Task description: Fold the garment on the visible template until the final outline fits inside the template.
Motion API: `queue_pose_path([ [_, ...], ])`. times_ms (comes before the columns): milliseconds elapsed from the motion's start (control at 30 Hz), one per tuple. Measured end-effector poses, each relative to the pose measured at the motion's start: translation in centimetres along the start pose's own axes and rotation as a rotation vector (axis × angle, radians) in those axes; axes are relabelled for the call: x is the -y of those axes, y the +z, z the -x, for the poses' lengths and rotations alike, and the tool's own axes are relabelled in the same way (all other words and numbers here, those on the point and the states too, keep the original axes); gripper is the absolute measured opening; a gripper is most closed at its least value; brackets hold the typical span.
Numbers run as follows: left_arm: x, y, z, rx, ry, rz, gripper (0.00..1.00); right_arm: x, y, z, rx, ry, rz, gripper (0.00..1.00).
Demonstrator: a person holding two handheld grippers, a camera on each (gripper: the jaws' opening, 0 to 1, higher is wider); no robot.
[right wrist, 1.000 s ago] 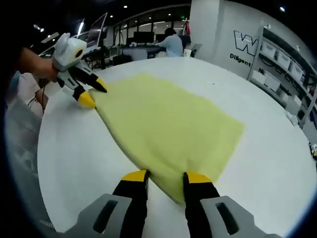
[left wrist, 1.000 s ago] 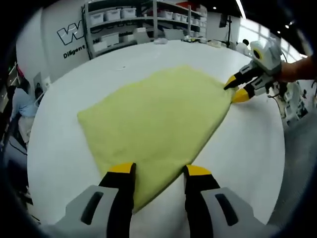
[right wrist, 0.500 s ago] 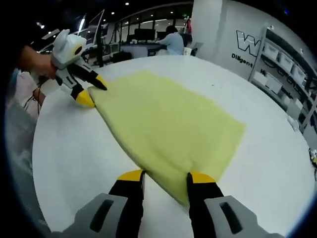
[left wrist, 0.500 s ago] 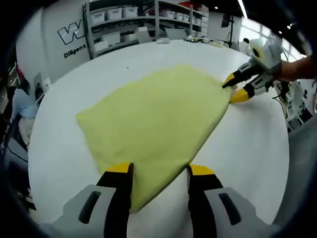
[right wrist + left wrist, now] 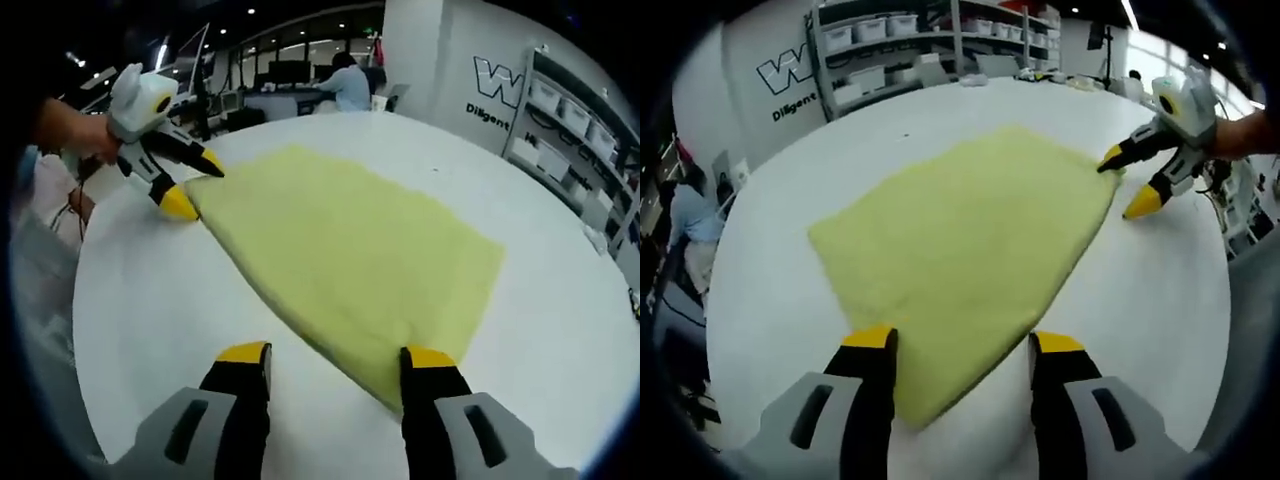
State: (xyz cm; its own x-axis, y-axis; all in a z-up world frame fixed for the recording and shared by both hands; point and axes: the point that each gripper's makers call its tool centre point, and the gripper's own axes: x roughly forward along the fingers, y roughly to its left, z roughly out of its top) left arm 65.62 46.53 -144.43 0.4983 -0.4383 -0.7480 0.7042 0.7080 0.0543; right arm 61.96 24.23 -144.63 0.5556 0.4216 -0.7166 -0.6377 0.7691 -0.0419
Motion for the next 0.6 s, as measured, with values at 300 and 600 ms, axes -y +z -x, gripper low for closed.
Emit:
queue_pose_path([
  [300,0.7,0.1,1.7,0.019,0.019,-0.070,0.56,-0.1,0.6,1.0,0.024,-0.018,-0.045,0.51],
  [600,0.5,0.2,3.6,0.074,0.024,-0.034,0.60,-0.2,1.6,2.4,0.075,-0.038,-0.045,0.52],
])
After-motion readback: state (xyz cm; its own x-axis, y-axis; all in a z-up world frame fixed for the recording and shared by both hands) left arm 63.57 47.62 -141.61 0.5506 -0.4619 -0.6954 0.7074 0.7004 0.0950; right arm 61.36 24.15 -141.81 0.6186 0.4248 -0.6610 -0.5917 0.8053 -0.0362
